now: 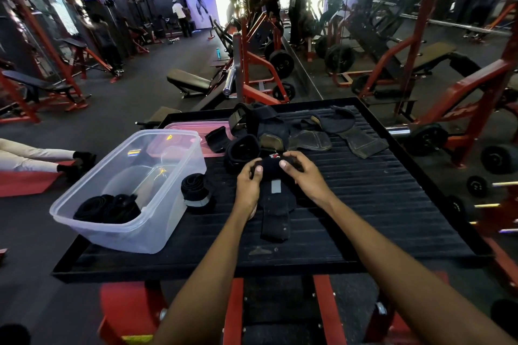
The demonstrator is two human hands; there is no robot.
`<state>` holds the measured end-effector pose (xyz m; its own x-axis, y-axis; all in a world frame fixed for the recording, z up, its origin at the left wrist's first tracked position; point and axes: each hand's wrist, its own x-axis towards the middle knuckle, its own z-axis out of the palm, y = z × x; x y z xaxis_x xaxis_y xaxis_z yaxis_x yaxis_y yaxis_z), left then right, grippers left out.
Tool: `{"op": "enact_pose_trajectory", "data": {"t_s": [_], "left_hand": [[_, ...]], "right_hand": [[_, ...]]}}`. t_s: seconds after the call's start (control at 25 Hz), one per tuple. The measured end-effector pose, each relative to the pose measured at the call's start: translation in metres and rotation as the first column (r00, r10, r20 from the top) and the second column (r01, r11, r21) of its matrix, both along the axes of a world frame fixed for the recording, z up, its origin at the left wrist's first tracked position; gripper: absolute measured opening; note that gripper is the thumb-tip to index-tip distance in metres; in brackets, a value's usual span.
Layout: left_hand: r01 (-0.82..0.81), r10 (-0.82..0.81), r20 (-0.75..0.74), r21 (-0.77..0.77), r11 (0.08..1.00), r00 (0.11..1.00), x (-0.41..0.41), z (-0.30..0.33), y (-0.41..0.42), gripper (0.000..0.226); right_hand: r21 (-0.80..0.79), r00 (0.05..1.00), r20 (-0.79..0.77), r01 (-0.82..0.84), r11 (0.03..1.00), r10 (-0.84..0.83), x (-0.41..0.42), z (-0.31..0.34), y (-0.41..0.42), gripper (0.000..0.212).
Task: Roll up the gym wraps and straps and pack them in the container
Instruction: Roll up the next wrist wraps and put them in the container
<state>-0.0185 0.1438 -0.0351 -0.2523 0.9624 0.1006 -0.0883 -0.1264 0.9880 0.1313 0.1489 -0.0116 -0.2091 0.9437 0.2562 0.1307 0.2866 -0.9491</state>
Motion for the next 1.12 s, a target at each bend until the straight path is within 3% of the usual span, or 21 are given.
{"op": "enact_pose_trajectory", "data": {"t_s": [0.16, 0.6, 0.8, 0.96, 1.04, 1.12], "left_hand": [[0.047, -0.046, 0.086, -0.008, 0.999, 0.995, 0.0, 0.002, -0.001, 0.02], [0.101, -0.089, 0.148, -0.081, 0.992, 0.985, -0.002, 0.005, -0.003, 0.038], [0.08, -0.066, 0.191, -0.07, 0.994, 0.979, -0.001, 0.011, -0.005, 0.02], [0.003, 0.004, 0.189, -0.038, 0.999, 0.982, 0.0, 0.009, -0.004, 0.02], [-0.013, 0.02, 0.189, -0.038, 0.999, 0.982, -0.001, 0.012, -0.006, 0.022], [-0.014, 0.022, 0.243, -0.037, 0.999, 0.97, -0.003, 0.014, -0.007, 0.021]], "right_hand": [[0.044, 1.0, 0.018, 0.011, 0.999, -0.011, 0.002, -0.002, 0.003, 0.022], [0.078, 1.0, 0.002, -0.003, 0.997, 0.002, 0.0, 0.0, 0.0, 0.026], [0.106, 0.998, 0.047, -0.037, 0.994, 0.033, -0.001, 0.002, -0.003, 0.036], [0.17, 0.973, 0.222, -0.105, 0.98, 0.066, 0.002, 0.007, -0.009, 0.071], [0.205, 0.912, 0.403, -0.174, 0.963, 0.078, 0.003, 0.008, -0.011, 0.069], [0.261, 0.833, 0.553, -0.205, 0.943, 0.028, 0.002, 0.008, -0.012, 0.048]]}}
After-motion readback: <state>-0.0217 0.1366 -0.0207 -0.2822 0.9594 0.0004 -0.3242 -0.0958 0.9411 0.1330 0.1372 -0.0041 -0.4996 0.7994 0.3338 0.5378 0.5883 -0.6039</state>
